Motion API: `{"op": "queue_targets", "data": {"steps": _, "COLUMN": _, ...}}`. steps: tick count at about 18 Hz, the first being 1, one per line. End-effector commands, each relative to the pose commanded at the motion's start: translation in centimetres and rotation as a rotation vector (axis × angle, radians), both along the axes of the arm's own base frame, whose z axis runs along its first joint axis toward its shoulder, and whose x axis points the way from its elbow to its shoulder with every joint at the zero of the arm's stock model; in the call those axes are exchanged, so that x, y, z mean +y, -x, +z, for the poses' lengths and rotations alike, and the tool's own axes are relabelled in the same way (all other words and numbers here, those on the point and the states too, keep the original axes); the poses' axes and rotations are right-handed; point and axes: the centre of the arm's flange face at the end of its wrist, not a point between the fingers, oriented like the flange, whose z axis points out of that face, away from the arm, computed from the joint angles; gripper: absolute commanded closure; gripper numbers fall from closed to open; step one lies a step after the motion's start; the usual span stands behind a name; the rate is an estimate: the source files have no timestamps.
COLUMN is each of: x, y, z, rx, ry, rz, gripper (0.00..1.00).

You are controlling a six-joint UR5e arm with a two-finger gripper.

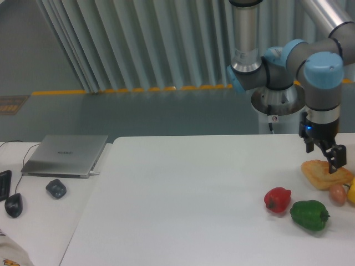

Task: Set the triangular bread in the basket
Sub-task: 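Lower the open gripper onto the triangular bread slice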

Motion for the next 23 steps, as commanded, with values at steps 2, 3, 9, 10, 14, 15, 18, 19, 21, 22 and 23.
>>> {"op": "queue_targets", "data": {"steps": 2, "x": -0.5, "y": 0.3, "z": -0.2, "rx": -0.003, "ry": 0.070, "rz": -0.045, "gripper": 0.00}}
{"op": "queue_targets", "data": {"steps": 3, "x": -0.7, "y": 0.2, "z": -0.5, "rx": -0.027, "ry": 0.106, "rz": -0.063, "gripper": 0.00}}
{"op": "queue_targets", "data": {"steps": 9, "x": -0.3, "y": 0.8, "z": -3.5, "rx": -0.087, "ry": 0.166, "rz": -0.122, "gripper": 0.00}}
{"op": "queue_targets", "data": {"steps": 10, "x": -0.4, "y": 0.7, "z": -3.9, "rx": -0.092, "ry": 0.172, "rz": -0.122, "gripper": 0.00}}
{"op": "queue_targets", "data": {"steps": 14, "x": -0.4, "y": 0.7, "z": -4.9, "rx": -0.110, "ry": 0.184, "rz": -0.126, "gripper": 0.00}}
{"op": "queue_targets", "data": {"steps": 15, "x": -0.4, "y": 0.7, "z": -5.0, "rx": -0.113, "ry": 0.185, "rz": -0.135, "gripper": 0.00}}
{"op": "queue_targets", "data": {"steps": 18, "x": -0.4, "y": 0.8, "z": -5.1, "rx": -0.118, "ry": 0.186, "rz": -0.149, "gripper": 0.00}}
{"op": "queue_targets", "data": {"steps": 19, "x": -0.5, "y": 0.9, "z": -5.1, "rx": -0.118, "ry": 0.185, "rz": -0.148, "gripper": 0.00}}
{"op": "queue_targets", "data": {"steps": 21, "x": -0.5, "y": 1.0, "z": -5.2, "rx": -0.123, "ry": 0.187, "rz": -0.164, "gripper": 0.00}}
{"op": "queue_targets", "data": {"steps": 22, "x": -0.4, "y": 1.0, "z": -5.6, "rx": -0.128, "ry": 0.191, "rz": -0.164, "gripper": 0.00}}
{"op": "queue_targets", "data": {"steps": 23, "x": -0.4, "y": 1.1, "z": -6.0, "rx": -0.133, "ry": 0.195, "rz": -0.166, "gripper": 0.00}}
